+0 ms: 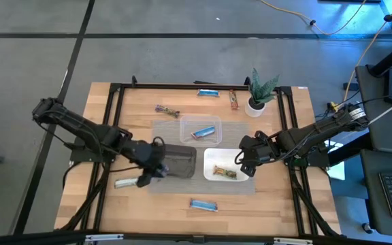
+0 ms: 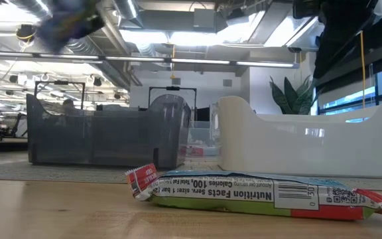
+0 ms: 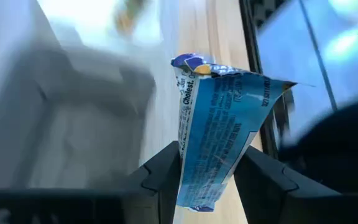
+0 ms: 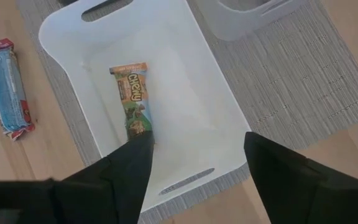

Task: Pick and place Granola Bars by type
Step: Put the bottom blue granola bar into the black bin

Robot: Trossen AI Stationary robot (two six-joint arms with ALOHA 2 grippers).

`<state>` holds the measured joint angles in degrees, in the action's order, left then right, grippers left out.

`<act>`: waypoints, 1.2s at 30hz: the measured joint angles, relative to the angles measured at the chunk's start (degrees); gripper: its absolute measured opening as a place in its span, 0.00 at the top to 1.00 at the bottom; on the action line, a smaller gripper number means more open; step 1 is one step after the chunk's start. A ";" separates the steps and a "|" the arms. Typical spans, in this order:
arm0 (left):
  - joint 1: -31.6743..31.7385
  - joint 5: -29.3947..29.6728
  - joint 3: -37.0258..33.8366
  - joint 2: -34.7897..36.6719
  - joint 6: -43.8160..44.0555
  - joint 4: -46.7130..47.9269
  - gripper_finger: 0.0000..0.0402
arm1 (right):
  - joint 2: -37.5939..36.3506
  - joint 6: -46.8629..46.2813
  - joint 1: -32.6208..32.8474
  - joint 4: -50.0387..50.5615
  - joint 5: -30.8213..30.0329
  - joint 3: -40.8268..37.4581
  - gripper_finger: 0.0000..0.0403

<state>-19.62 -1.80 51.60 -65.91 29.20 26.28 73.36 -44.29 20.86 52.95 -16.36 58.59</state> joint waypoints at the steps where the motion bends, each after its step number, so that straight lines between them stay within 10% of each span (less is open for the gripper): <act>1: 0.78 1.53 0.04 -0.25 -0.59 -1.64 0.67 | 0.00 -0.04 0.00 -0.07 0.00 0.00 0.37; 20: 7.26 3.09 0.01 -18.72 -13.26 -1.18 0.67 | 0.00 0.36 0.01 -5.77 -0.01 0.01 0.37; 36: 8.85 3.77 0.01 -20.94 -14.98 -1.27 0.67 | 0.00 -0.42 0.00 -8.44 0.04 0.02 0.37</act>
<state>-10.76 1.97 51.62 -86.85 14.22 25.01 73.36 -44.71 20.86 44.52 -16.32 58.61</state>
